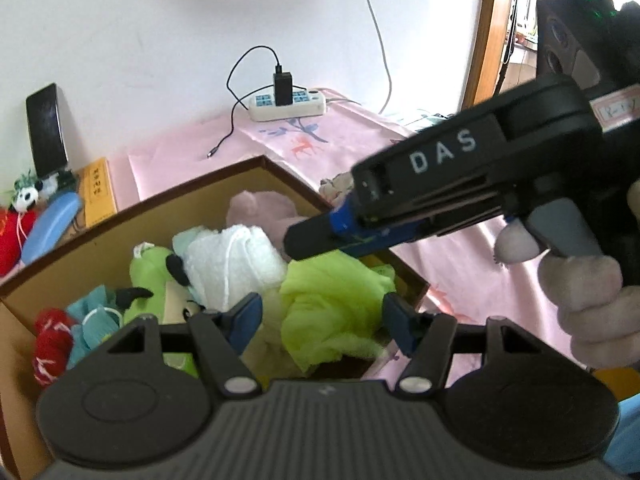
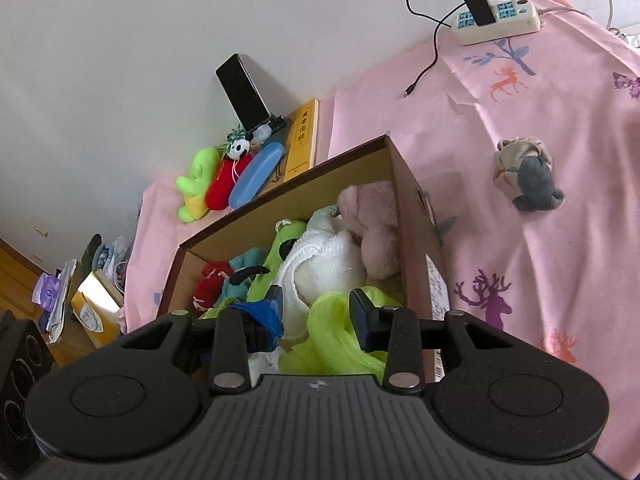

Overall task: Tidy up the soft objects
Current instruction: 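Move the right gripper out of the box toward the red knitted item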

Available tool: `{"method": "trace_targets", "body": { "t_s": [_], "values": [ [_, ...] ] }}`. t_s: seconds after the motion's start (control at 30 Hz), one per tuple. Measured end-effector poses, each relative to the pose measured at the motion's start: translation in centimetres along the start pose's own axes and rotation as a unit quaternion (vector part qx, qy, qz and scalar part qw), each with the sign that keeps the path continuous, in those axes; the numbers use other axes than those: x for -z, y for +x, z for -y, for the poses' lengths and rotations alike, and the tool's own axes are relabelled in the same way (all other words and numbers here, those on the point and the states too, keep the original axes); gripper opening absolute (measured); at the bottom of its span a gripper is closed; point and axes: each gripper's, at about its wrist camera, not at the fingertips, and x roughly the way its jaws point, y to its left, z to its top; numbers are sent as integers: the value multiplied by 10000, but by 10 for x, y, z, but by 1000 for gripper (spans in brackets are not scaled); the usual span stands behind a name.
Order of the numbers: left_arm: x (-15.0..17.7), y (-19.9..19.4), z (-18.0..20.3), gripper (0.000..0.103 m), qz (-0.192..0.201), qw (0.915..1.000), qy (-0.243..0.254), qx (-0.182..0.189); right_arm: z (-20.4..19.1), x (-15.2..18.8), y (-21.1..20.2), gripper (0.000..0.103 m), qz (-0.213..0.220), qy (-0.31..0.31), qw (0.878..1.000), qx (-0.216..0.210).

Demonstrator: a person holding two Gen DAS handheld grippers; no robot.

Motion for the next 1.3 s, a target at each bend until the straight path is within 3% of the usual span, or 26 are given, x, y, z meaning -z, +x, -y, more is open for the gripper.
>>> {"method": "trace_targets", "body": {
  "t_s": [0.23,0.4,0.9,1.07,1.3],
  "values": [
    [-1,-6,11,65,27,9998,115,149,8,9,-10,22,36,5,10000,-57],
    [3,1,17,66,-188,9996,24,209,14,12,-21,23,190,105,9995,-210],
    [-9,-10,50,69,-42,9991,67,-406,48,17,-58,23,573,324,9967,-484],
    [-22,-11,68,70,86,9990,85,-430,71,16,-70,23,601,391,9968,-358],
    [-40,18,110,70,-1,9995,200,-250,110,15,-87,22,522,332,9979,171]
  ]
}}
